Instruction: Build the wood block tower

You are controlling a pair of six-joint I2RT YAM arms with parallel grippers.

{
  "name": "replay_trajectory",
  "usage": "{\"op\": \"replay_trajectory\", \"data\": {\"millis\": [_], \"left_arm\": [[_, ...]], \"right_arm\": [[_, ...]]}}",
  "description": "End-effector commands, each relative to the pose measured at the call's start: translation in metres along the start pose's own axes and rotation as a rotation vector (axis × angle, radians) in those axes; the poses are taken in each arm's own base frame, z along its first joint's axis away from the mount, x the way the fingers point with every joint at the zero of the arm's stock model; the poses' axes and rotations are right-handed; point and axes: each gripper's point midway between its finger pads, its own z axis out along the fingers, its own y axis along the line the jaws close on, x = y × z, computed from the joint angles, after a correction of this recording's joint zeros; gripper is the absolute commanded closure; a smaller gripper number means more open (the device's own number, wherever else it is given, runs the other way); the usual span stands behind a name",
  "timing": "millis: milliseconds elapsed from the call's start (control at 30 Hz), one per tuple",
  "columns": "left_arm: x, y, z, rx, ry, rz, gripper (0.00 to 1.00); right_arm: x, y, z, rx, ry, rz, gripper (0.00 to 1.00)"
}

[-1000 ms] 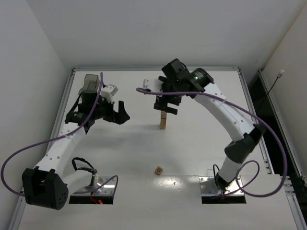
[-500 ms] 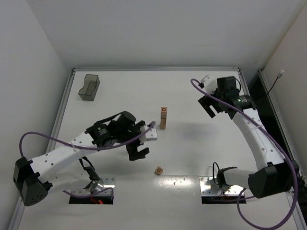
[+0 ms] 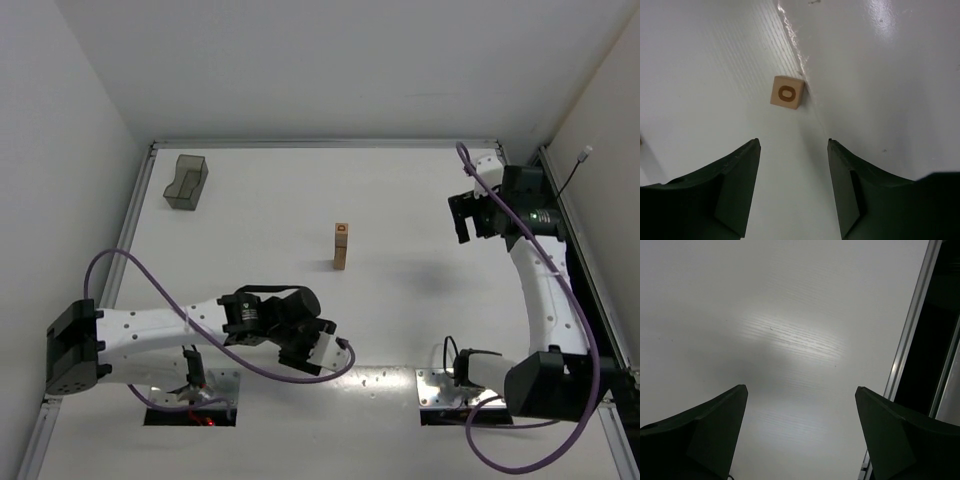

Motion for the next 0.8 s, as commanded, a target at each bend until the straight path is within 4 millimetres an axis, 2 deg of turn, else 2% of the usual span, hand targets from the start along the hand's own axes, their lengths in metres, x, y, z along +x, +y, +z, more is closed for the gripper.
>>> {"op": "replay_trajectory", "data": {"millis": [0,100,200,267,400,600,767], "left_arm": [[-0.024,0.015,0.009,-0.045,-0.077,0.138,0.48],[-0.024,0.016,0.018,-0.011,-0.072,0.193,0.48],[-0.034,0.024,0.022,0.004,-0.089,0.247,0.48],[-0.025,0.024,0.028,0.056,-0.056,0.236,0.48],[-0.030,0.030,0.033,0.096,-0.067,0.269,0.48],[-0.025,0.024,0.047,0.190,-0.052,0.272,0.49],[-0.022,0.020,0.050,0.224,-0.047,0.270,0.51]], "right_arm": [[-0.014,0.010,0.000,-0.083,-0.068,0.043,0.14],[-0.012,0.006,0.002,-0.106,-0.063,0.073,0.14],[-0.012,0.006,0.002,-0.121,-0.061,0.082,0.14],[-0.008,0.006,0.004,-0.133,-0.048,0.093,0.14],[-0.009,0.007,0.004,-0.146,-0.056,0.100,0.14],[-0.008,0.004,0.004,-0.157,-0.054,0.115,0.14],[-0.006,0.002,0.005,-0.165,-0.052,0.131,0.14]]}}
